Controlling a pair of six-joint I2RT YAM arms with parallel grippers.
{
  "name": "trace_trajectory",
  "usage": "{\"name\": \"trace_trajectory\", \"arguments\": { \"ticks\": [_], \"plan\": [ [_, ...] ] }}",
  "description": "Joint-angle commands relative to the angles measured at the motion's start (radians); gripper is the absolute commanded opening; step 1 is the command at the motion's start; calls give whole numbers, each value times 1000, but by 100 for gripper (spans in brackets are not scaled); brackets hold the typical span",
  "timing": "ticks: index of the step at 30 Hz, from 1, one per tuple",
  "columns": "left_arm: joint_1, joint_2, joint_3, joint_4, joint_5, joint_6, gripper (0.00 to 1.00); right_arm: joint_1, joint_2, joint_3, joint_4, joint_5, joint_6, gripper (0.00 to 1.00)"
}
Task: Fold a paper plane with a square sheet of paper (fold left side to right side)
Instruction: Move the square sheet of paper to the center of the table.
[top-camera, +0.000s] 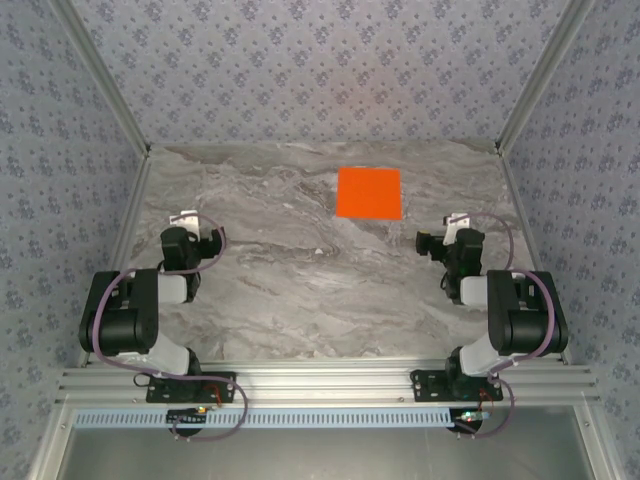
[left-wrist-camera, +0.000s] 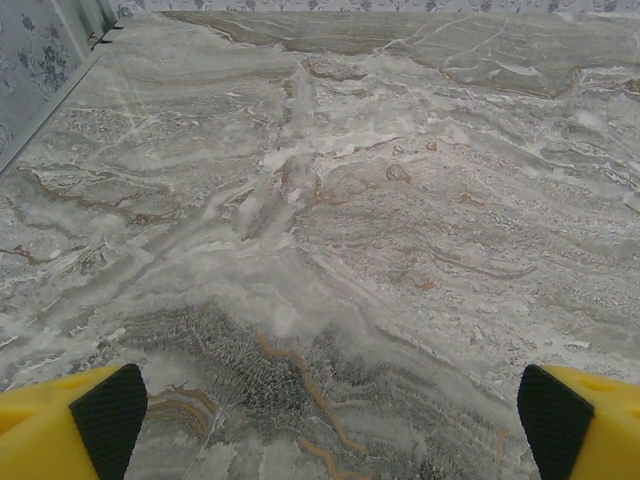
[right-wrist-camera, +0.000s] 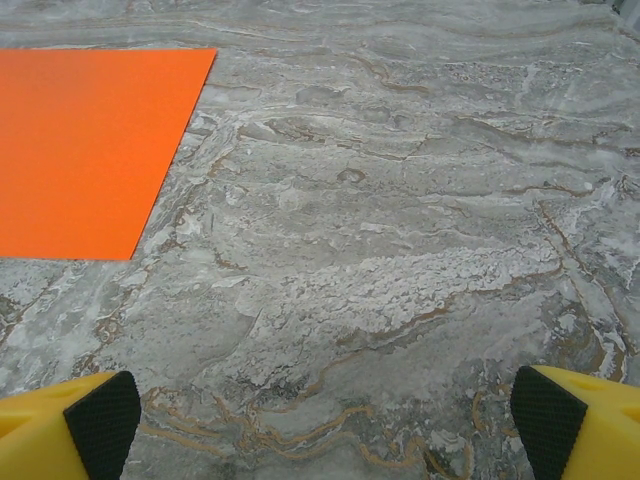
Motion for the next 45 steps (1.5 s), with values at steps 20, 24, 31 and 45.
{"name": "trace_trajectory", "arguments": {
  "ticks": [20,24,31,45],
  "plan": [
    [-137,-382,352,-1028,224,-516,98,380,109,707,-919,251,300,100],
    [-197,-361,371,-1065,288,-547,98,436,367,993,-1073,265,380,100],
    [-269,-366,353,-1084,290,-562,98,469,679,1318,-1211,269,468,100],
    [-277,-422,362,-1139,259,-547,98,560,726,1261,-1321,240,571,100]
  ]
}}
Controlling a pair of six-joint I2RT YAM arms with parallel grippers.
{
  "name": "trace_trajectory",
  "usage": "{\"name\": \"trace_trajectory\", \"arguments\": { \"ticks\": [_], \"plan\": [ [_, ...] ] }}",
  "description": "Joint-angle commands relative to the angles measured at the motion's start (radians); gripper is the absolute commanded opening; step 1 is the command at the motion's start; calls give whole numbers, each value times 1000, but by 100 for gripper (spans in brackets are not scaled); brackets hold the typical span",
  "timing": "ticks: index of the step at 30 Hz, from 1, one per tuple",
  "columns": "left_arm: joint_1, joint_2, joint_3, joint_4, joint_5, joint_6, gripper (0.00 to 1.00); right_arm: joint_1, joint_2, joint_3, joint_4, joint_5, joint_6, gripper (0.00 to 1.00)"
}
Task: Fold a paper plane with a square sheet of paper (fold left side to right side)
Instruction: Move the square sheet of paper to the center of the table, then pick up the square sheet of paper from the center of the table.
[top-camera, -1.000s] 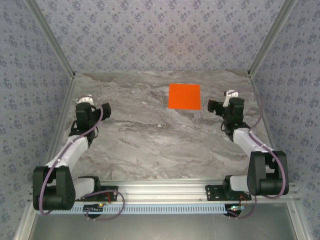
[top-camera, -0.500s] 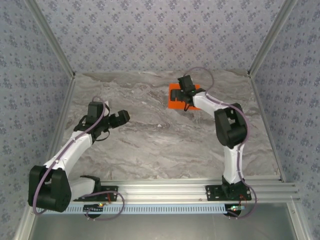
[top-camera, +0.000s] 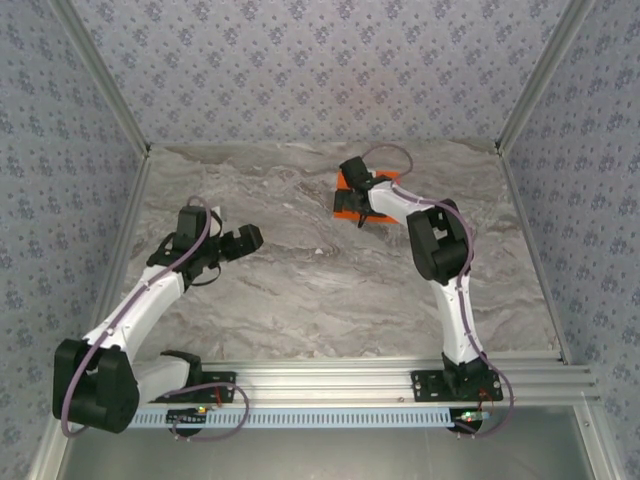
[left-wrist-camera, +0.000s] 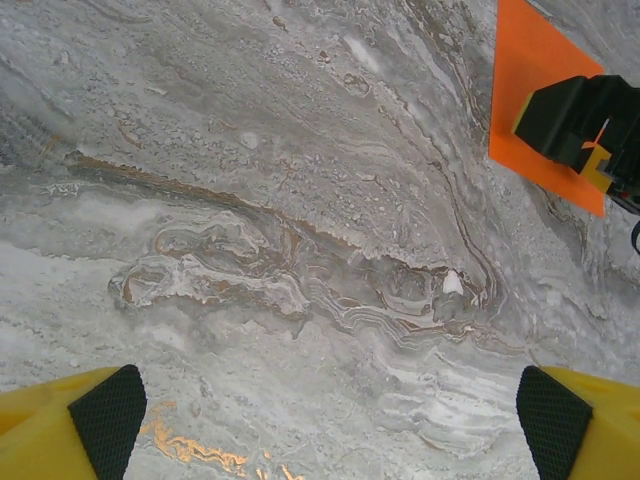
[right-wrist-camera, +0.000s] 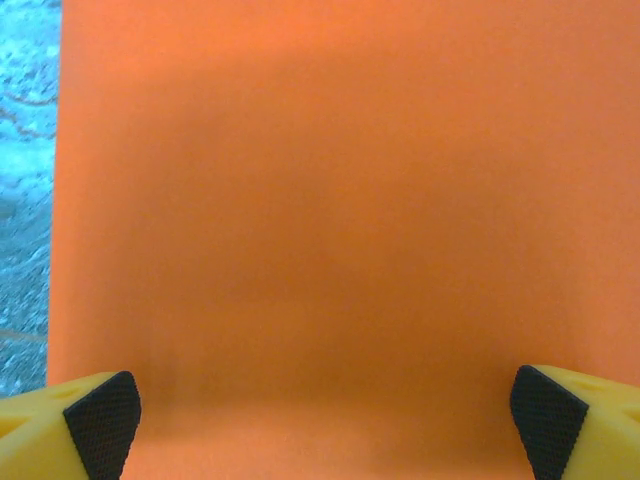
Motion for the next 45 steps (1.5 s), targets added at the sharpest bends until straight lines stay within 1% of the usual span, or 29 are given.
{"name": "trace_trajectory", "arguments": {
  "ticks": [1,6,8,14,18,22,26,30,33,35,37,41,42,45],
  "plan": [
    [-4,-27,21,-35,-7,1,98,57,-24,-91,-97,-27,73,100],
    [-4,-36,16,-38,-8,-3,98,152,-107,-243,-89,33,131,100],
    [-4,-39,16,-42,-12,-5,98,201,-141,-310,-85,58,189,100],
    [-4,-46,1,-40,16,-24,98,392,-211,-476,-56,75,328,100],
    [-10,-46,-25,-23,60,-52,98,501,-232,-499,-44,70,398,100],
    [-13,-42,-49,-2,94,-80,98,551,-262,-475,-76,79,391,100],
    [-13,-15,-58,23,138,-106,98,546,-341,-463,-78,92,352,100],
    [-13,60,-50,72,236,-143,95,523,-441,-470,-59,92,295,100],
    [-33,136,-46,141,315,-181,91,486,-509,-499,-9,50,244,100],
    [-65,185,-33,171,335,-194,88,445,-531,-547,28,12,213,100],
    [-101,243,-20,200,341,-209,82,387,-527,-560,48,-36,183,100],
    [-172,348,1,273,343,-253,78,286,-469,-542,68,-92,147,100],
    [-187,374,7,288,342,-262,77,266,-449,-529,60,-97,115,100],
    [-222,427,22,315,324,-281,75,222,-393,-472,51,-115,100,100]
  ]
}}
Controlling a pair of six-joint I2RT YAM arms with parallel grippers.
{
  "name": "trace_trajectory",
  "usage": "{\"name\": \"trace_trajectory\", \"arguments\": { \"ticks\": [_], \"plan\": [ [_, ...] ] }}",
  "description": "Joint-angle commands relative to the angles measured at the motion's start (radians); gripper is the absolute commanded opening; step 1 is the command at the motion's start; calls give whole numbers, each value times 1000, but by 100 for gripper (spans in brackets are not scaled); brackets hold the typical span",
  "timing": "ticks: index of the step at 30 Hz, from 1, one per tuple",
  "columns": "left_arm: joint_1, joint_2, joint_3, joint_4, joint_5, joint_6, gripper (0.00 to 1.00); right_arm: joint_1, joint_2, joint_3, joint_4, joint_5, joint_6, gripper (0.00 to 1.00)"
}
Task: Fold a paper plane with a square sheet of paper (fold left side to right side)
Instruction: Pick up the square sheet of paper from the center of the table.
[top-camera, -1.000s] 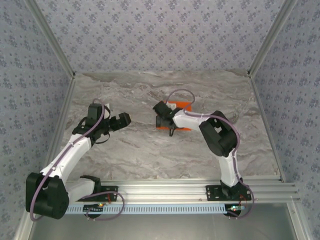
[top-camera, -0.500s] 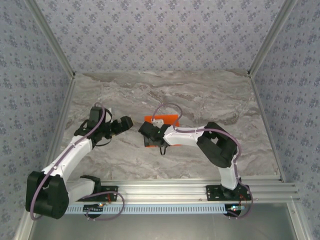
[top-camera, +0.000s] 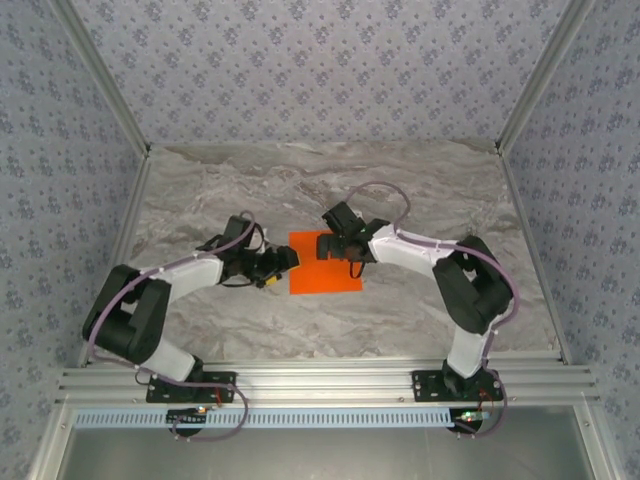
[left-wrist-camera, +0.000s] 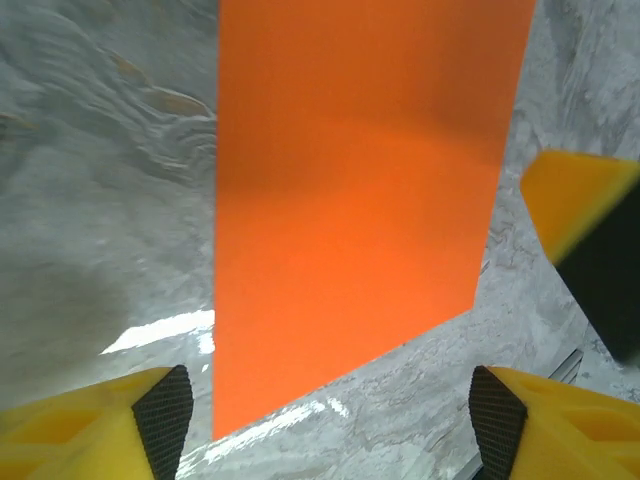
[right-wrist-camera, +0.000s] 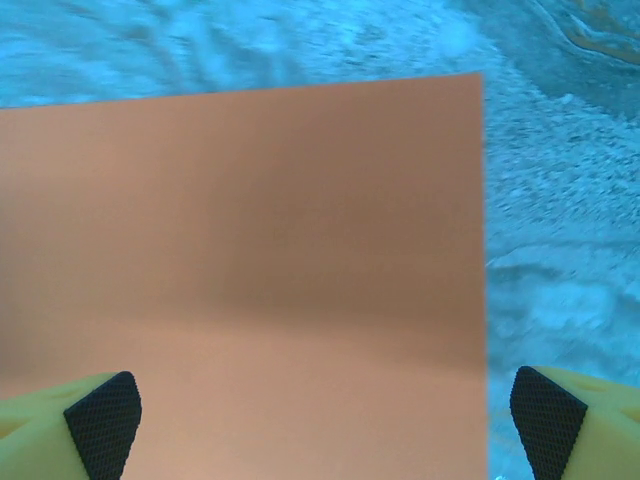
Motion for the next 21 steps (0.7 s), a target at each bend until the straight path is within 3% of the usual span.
{"name": "trace_trajectory", "arguments": {
  "ticks": [1,11,21],
  "plan": [
    [-32,44,48,75,6,-42,75,-25,63,68,-14,-44,-54,100],
    [-83,126,82,50,-58,-41,74,-47,176,138,-43,-33,-35,100],
    [-90,182,72,40,-83,-39,71,23,156,84,-24,-85,12,99]
  ]
}}
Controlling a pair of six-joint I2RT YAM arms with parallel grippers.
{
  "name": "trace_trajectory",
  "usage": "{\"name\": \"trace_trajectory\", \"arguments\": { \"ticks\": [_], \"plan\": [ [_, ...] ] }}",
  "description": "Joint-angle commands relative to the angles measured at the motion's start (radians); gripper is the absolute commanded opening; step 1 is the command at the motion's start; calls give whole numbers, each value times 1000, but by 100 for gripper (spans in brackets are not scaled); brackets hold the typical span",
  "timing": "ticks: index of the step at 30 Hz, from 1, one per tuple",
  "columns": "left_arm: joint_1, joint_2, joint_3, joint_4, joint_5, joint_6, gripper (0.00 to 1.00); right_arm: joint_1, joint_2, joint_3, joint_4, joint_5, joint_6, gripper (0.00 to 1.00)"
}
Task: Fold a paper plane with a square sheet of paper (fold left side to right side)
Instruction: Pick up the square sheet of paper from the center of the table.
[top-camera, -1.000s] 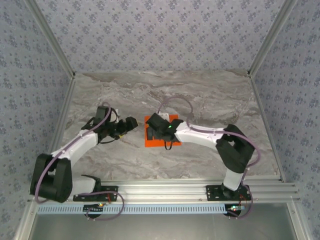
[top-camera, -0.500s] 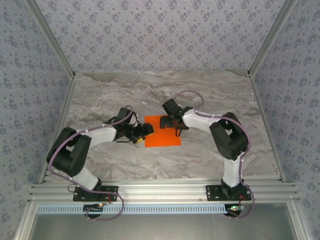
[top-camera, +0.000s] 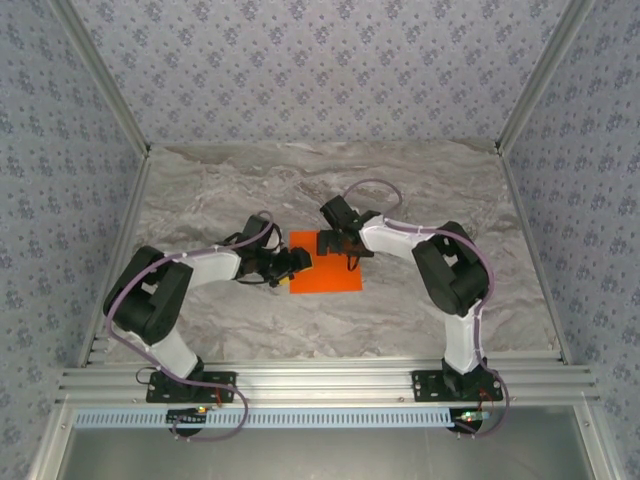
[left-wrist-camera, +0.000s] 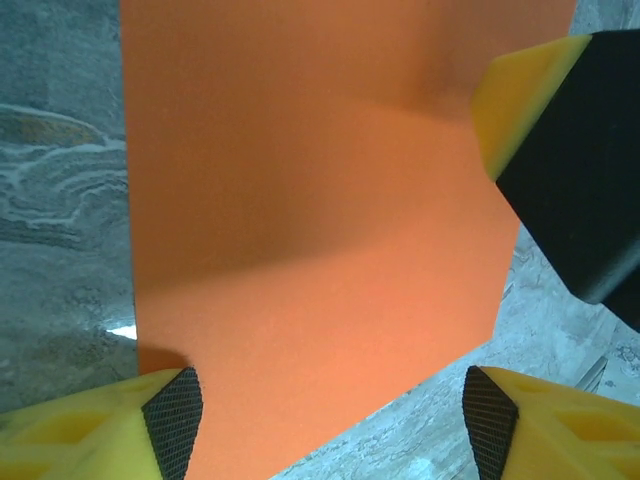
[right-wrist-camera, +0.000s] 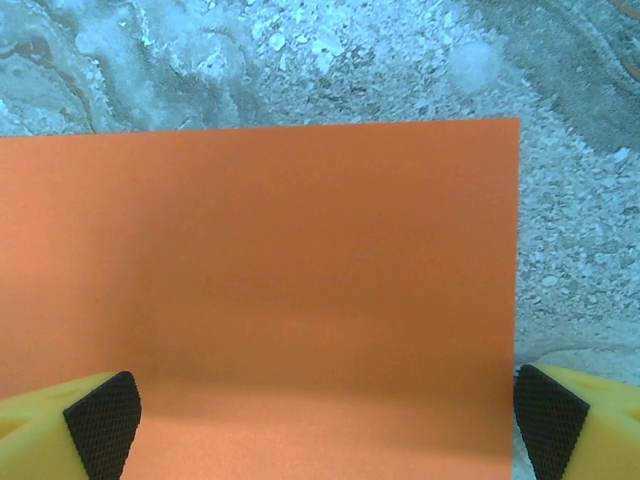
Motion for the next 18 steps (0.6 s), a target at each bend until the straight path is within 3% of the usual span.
{"name": "trace_trajectory", "arguments": {
  "ticks": [1,10,14,18],
  "plan": [
    [-14,48,6,-16,-39,5,70,56,5,-26,-8,-78,44,99],
    [-13,52,6,-13,-49,4,66,122,-16,-35,-26,-83,53,95],
    [-13,37,6,-16,-52,6,65,117,-27,-50,-24,-94,43,84],
    [-11,-1,16,-31,-57,15,66,110,-44,-58,-17,-113,25,66]
  ]
}}
